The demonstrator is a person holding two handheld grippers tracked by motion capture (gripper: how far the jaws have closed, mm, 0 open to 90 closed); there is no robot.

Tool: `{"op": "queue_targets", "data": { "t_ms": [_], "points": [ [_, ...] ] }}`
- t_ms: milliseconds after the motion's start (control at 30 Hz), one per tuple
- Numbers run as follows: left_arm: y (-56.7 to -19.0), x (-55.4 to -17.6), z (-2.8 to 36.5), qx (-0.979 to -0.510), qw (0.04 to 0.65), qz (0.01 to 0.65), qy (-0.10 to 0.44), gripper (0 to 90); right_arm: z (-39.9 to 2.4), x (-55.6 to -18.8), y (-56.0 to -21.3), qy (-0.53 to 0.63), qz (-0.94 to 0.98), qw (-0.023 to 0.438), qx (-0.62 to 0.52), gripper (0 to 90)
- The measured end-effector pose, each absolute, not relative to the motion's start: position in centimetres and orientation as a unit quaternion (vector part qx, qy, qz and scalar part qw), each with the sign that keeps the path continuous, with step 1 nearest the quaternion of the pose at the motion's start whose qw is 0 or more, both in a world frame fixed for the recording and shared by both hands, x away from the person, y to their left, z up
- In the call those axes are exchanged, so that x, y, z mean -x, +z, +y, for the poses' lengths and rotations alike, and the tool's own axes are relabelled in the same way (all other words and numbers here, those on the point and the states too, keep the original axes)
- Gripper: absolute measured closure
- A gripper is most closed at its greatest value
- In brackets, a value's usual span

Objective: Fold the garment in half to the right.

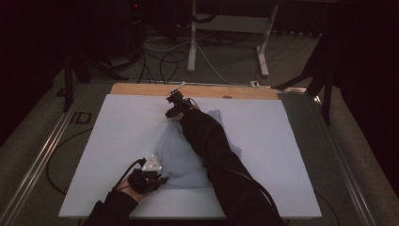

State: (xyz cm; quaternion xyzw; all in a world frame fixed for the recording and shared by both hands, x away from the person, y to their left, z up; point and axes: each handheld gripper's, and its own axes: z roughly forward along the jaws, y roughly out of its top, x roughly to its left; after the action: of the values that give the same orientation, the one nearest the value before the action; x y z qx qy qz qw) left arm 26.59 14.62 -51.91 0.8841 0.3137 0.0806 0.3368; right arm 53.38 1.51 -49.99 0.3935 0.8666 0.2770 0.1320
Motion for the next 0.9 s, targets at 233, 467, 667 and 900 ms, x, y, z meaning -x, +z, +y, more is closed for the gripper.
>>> {"op": "queue_targets", "data": {
  "t_ms": [233,467,667,900],
  "points": [
    [-51.9,-26.7,14.6,-0.885,0.337,0.312,0.077,85.0,2.1,-53.7,-50.8,0.257,0.875,0.132,-0.389,53.0],
    [-51.8,-26.7,14.6,-0.884,0.339,0.311,0.077,85.1,2.4,-53.8,-51.0,0.238,0.889,0.13,-0.369,68.3],
    [-51.8,-26.7,14.5,-0.884,0.34,0.311,0.078,85.1,3.1,-53.4,-50.7,0.221,0.904,0.138,-0.338,83.0],
    [-51.6,-26.7,14.6,-0.882,0.344,0.312,0.079,85.8,2.8,-53.4,-50.0,0.225,0.902,0.145,-0.338,85.2]
  ]
}}
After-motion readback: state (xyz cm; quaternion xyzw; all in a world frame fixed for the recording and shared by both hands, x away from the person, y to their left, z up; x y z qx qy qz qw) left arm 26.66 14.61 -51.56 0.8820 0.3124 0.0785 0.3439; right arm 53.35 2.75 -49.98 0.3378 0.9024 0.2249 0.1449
